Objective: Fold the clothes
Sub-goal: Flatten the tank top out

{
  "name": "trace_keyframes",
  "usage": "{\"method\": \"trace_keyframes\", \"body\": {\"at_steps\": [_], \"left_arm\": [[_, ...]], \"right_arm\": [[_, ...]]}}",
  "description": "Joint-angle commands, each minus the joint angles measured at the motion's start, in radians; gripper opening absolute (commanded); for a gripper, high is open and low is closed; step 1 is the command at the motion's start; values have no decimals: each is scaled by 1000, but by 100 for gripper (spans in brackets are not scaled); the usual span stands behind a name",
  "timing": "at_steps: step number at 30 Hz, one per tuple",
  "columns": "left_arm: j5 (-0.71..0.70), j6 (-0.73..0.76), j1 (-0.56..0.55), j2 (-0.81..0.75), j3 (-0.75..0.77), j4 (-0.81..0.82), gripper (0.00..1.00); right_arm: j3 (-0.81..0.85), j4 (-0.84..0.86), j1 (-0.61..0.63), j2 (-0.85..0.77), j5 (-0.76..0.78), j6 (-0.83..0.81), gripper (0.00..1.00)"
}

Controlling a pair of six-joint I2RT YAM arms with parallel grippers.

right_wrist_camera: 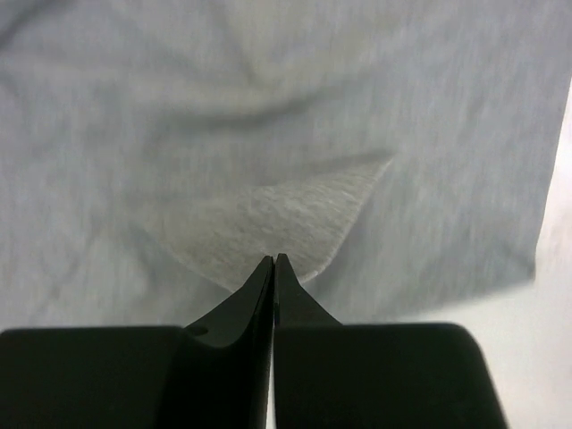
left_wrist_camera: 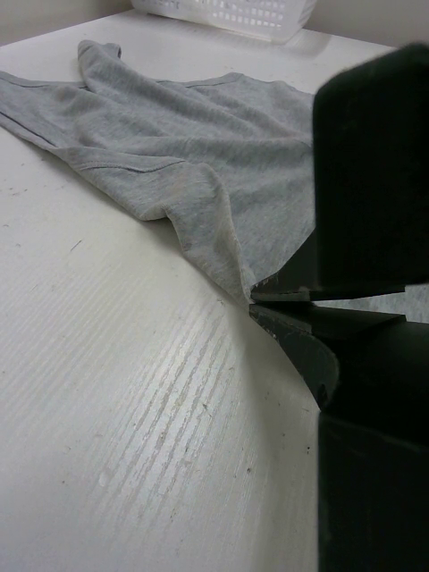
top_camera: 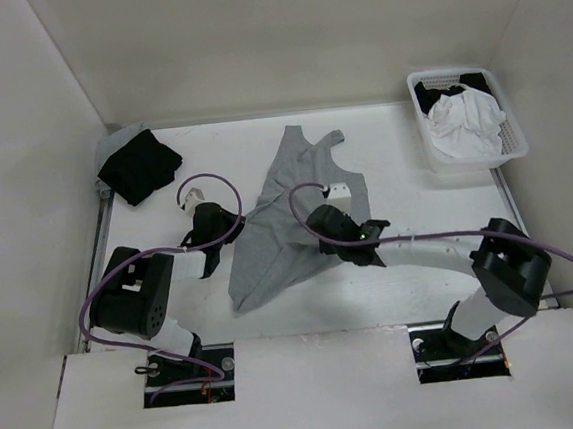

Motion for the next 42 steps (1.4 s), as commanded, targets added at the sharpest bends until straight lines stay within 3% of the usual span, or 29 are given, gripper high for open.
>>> {"method": "trace_keyframes", "body": {"at_steps": [1,10,16,18,21,26,29,32,34,38,42], "left_arm": [[6,-6,7,-5,-5,53,5],[-4,-10,18,-49,10,44,5],[-26,-15,39,-123,12,10,4],[-38,-15,41,-144,17,-5,4],[-54,-15,50,-155,32,-21,4],[-78,-9,50,-111,88,-24,4],[-84,-14,50,-40,136,-19,4],[-86,-21,52,46,197,-18,4],[-86,-26,53,96,237,-21,4],[-54,-33,52,166,291,-24,4],[-17,5,-6,124,274,-24,4]], "right_arm": [[-81,-108,98,-118,7,136,1],[-279,-526,373,-333,-86,569,0],[-333,-629,398,-424,-74,710,2],[-319,-659,402,-432,-39,727,9],[-259,-688,415,-442,42,745,34],[-188,-477,298,-435,116,493,44],[-214,-163,113,-371,80,264,45],[-222,137,-112,-239,-25,128,41],[-195,249,-223,-135,-86,106,32],[-72,292,-334,63,-157,63,18],[15,279,-377,182,-215,43,12]]}}
